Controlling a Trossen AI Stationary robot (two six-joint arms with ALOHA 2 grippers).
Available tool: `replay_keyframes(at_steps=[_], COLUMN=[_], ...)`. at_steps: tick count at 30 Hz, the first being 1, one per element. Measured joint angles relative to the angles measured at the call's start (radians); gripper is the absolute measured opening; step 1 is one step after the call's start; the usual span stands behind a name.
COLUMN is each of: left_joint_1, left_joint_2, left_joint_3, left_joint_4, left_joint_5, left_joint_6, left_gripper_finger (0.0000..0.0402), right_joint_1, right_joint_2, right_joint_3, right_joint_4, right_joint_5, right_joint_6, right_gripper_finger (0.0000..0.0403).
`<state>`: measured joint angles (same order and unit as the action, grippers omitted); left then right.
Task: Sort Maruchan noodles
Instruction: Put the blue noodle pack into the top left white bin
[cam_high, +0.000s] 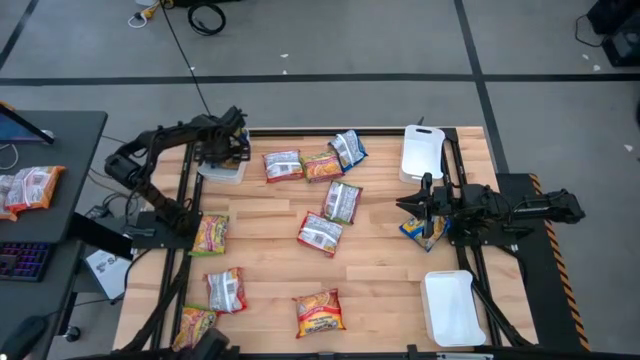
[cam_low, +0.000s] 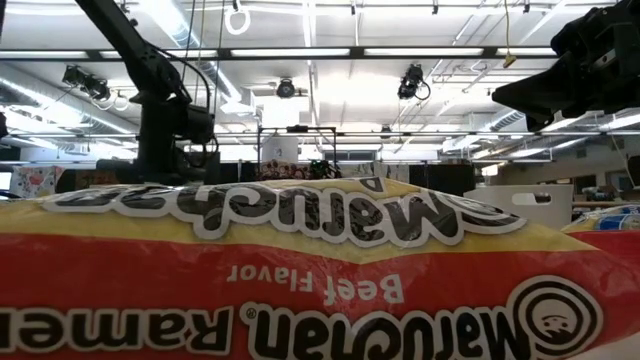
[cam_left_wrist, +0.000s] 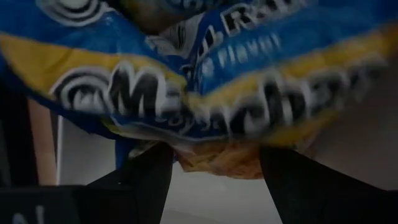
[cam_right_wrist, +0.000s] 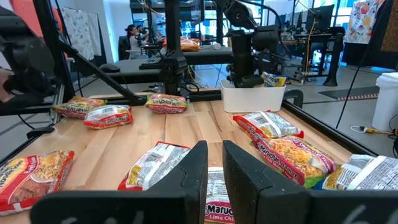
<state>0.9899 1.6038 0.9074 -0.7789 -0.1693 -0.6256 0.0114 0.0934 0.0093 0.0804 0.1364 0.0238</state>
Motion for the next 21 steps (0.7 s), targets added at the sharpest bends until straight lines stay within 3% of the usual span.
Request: replay_keyframes(at_steps=[9, 21], left_joint_1=[-0.007, -0.029], left_joint_2=[0.029, 0.032], left_joint_3=[0.012, 0.004], left_joint_4=[-0.036, 0.103], left_joint_5=[0.054, -0.107], left_joint_6=[-0.023, -0.064], left_gripper_finger=[0.0245, 0.0245], right_joint_1=[0.0, 0.0], right_joint_2=[0.0, 0.0], right_joint_3=[0.0, 0.0], right_joint_4=[0.0, 0.0], right_joint_5=[0.0, 0.0], right_joint_6=[0.0, 0.0], right_gripper_finger=[0.0056, 0.0056])
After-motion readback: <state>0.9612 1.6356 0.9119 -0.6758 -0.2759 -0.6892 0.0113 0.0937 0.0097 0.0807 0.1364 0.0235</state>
